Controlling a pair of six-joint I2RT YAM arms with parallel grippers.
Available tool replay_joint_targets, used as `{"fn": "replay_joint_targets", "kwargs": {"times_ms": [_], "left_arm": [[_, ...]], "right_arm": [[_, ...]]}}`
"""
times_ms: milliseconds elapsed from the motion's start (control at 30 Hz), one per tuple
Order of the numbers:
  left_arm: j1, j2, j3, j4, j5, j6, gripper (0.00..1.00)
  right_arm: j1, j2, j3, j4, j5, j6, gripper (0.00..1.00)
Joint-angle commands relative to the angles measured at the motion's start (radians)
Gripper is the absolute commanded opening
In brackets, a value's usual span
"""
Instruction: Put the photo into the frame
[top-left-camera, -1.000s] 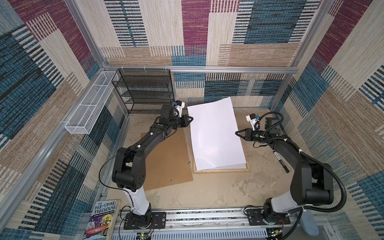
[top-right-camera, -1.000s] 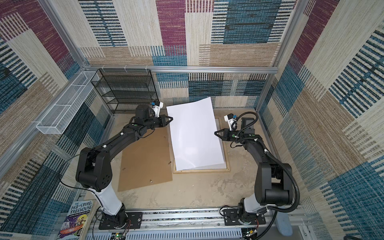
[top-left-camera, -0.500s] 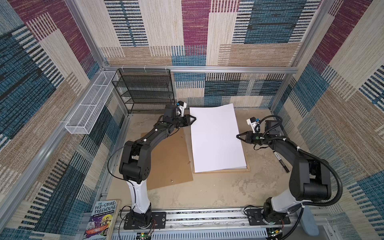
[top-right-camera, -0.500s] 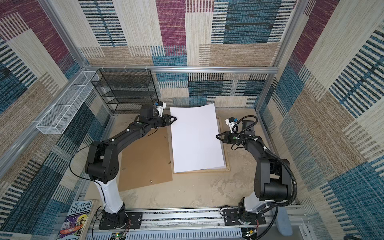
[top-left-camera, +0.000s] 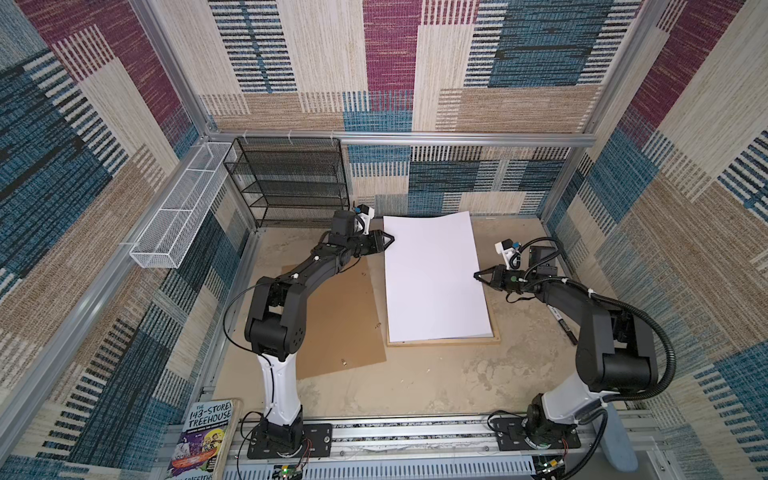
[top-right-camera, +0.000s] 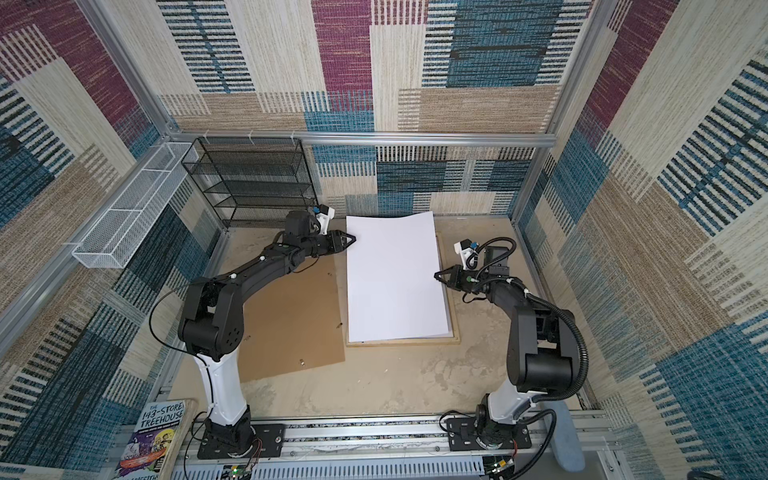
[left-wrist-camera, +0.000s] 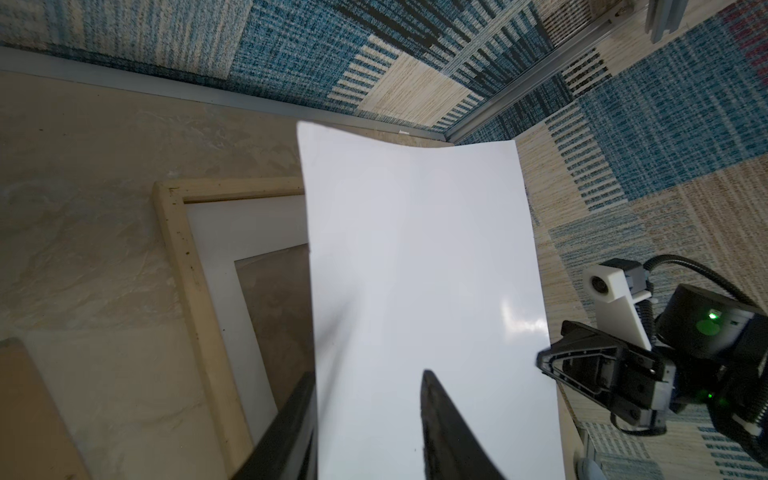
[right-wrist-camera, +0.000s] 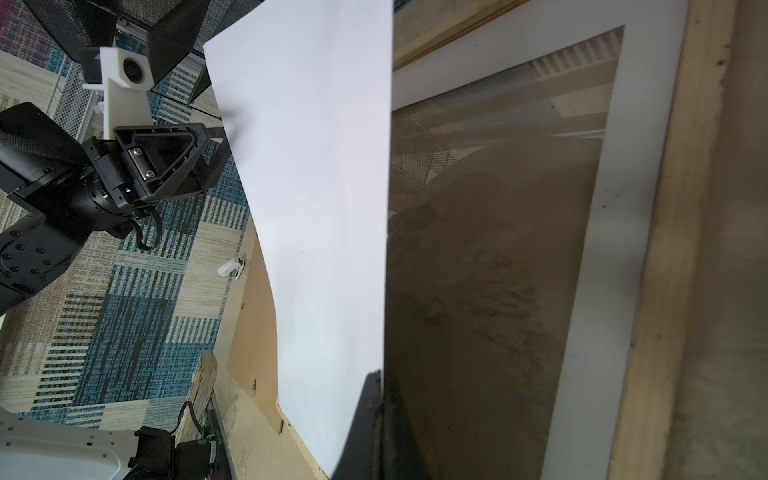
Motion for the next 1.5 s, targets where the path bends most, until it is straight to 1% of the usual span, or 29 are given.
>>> {"fn": "replay_joint_targets", "kwargs": {"times_ms": [0,133,367,533,733,833,967,1067,1167,1333,1467], "left_arm": [[0.0,0.008,0.018,-0.021,-0.045,0.009,0.43],[0.0,-0.002,0.003,-0.028,-0.076,0.013,0.43],[0.001,-0.039,-0.038,-0.042,-0.086,0.019,0.43],[0.0,-0.085,-0.088,-0.042,-0.108,0.024,0.43],[0.0,-0.134,-0.134,-0.054,-0.123,0.044,0.43],[0.0,-0.15,-0.142,-0.066,-0.131,0.053,0.43],[0.001,-0.164,-0.154,-0.069,-0.137,0.055,0.43],[0.0,-0.168,-0.166,-0.067,-0.134,0.048,0.42],[0.0,-0.174,-0.182,-0.065,-0.133,0.044,0.42],[0.0,-0.196,-0.205,-0.065,-0.14,0.044,0.42],[0.0,-0.211,-0.212,-0.071,-0.147,0.053,0.42]], "right_arm": [[-0.008,0.002,-0.01,0.048,0.012,0.01,0.04],[-0.012,0.009,-0.024,0.052,0.019,0.002,0.04],[-0.012,0.047,-0.019,0.031,0.013,-0.024,0.04],[-0.013,0.087,0.021,-0.022,-0.019,-0.083,0.04],[-0.013,0.133,0.059,-0.054,-0.014,-0.136,0.04],[-0.013,0.152,0.079,-0.072,-0.033,-0.16,0.04],[-0.013,0.142,0.075,-0.076,-0.054,-0.189,0.03],[-0.013,0.133,0.073,-0.083,-0.047,-0.206,0.03],[-0.013,0.137,0.076,-0.088,-0.029,-0.206,0.03],[-0.013,0.152,0.083,-0.071,-0.033,-0.198,0.03],[-0.013,0.181,0.131,-0.094,-0.035,-0.219,0.03]]}}
